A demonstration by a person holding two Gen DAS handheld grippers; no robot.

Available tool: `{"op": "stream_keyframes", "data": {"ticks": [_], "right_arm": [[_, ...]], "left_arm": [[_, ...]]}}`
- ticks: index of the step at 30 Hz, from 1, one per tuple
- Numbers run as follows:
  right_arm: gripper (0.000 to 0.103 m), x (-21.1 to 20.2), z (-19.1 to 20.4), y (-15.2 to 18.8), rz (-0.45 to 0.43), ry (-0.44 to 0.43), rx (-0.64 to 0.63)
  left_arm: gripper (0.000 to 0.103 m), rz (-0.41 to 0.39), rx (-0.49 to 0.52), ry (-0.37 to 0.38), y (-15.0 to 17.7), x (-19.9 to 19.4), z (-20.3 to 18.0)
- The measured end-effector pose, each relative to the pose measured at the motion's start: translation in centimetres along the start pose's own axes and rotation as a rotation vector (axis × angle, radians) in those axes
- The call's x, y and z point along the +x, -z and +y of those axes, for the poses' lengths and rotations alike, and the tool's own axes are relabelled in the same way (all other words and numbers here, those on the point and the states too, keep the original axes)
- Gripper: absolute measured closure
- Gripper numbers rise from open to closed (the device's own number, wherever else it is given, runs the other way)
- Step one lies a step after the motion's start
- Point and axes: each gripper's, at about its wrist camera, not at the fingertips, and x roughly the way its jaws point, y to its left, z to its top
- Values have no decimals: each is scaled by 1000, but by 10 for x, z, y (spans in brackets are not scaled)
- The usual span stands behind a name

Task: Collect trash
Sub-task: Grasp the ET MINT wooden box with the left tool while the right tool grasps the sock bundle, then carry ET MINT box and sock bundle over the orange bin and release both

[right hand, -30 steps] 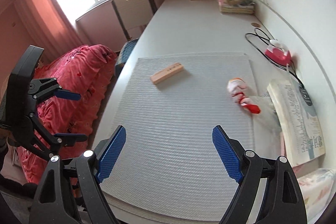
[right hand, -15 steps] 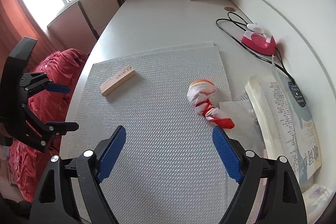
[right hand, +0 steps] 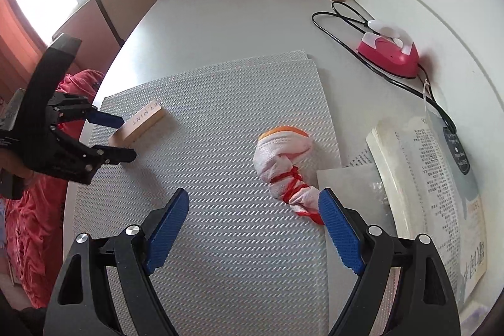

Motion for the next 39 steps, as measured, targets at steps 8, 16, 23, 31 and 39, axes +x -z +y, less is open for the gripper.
{"op": "stream_keyframes", "data": {"ticks": [8, 16, 23, 31, 39], "right_arm": [[20, -3, -9, 3, -22, 29, 0], [31, 11, -13, -9, 9, 47, -24], [48, 41, -15, -14, 65, 84, -98], [71, 35, -17, -13, 23, 102, -87], [72, 1, -2, -1, -17, 49, -112]], "left_arm": [[74, -26, 73, 33, -9, -22, -35], [74, -25, 140, 97, -29, -15, -90], [74, -4, 123, 102, -31, -11, -101], [74, -13, 88, 102, -32, -14, -72], [74, -57, 92, 87, -14, -50, -71]]}}
